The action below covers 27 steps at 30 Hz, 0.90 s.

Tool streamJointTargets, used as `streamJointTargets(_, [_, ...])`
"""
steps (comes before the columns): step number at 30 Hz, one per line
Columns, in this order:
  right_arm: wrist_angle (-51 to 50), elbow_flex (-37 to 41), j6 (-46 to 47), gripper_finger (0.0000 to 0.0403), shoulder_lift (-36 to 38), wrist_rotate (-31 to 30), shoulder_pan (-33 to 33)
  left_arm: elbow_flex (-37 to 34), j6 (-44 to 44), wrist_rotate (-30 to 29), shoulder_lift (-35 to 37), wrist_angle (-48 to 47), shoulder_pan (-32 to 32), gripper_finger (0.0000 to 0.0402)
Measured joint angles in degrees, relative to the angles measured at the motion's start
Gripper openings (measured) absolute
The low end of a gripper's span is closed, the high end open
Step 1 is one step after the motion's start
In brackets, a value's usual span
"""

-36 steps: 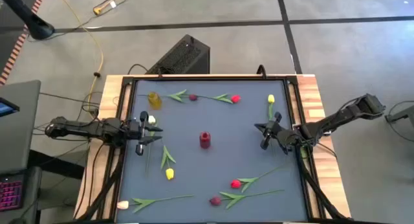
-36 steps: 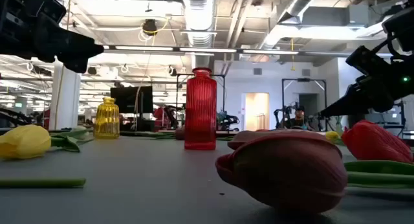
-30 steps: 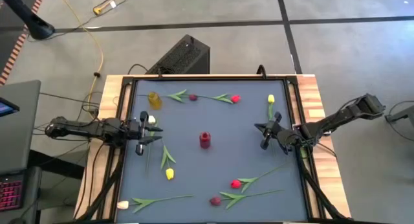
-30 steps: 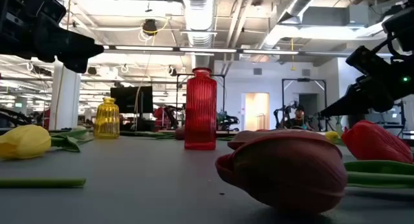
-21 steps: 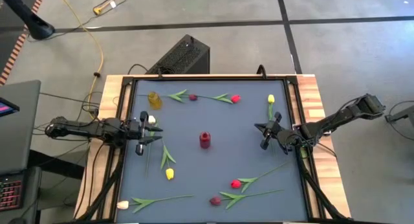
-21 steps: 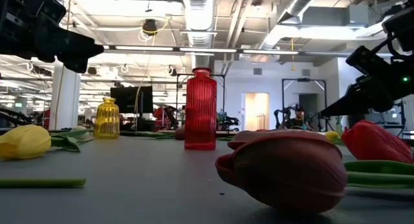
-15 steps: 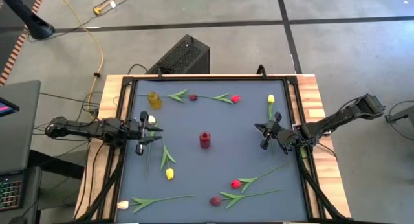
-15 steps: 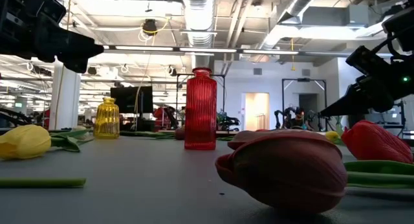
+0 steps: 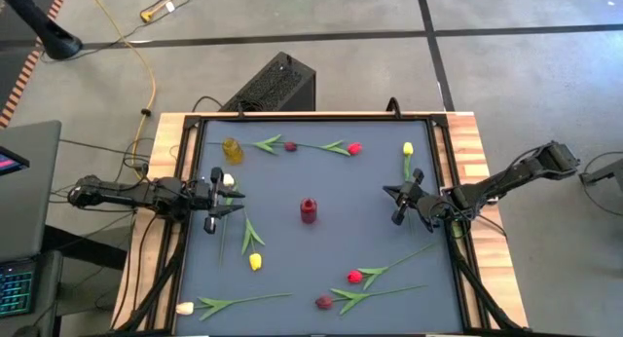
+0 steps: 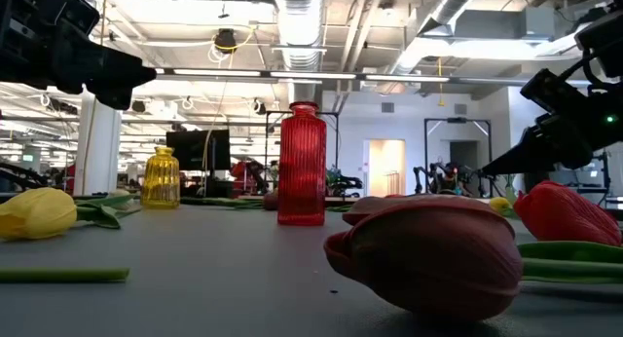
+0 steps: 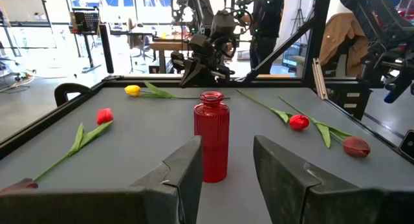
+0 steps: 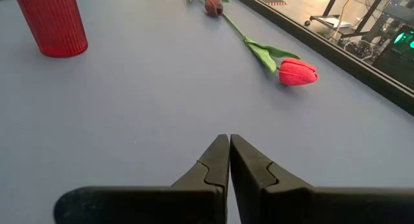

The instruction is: Sort flowers into vase by color

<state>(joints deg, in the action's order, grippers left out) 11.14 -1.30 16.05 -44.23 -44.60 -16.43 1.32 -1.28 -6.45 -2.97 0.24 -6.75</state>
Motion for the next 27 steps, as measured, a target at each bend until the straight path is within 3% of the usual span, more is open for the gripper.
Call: streamJointTargets(27, [0.0, 0.0, 0.0, 0.0042, 0.0, 0.0, 0.0, 0.0, -0.6, 0.0, 0.0, 0.0, 0.0, 0.0125])
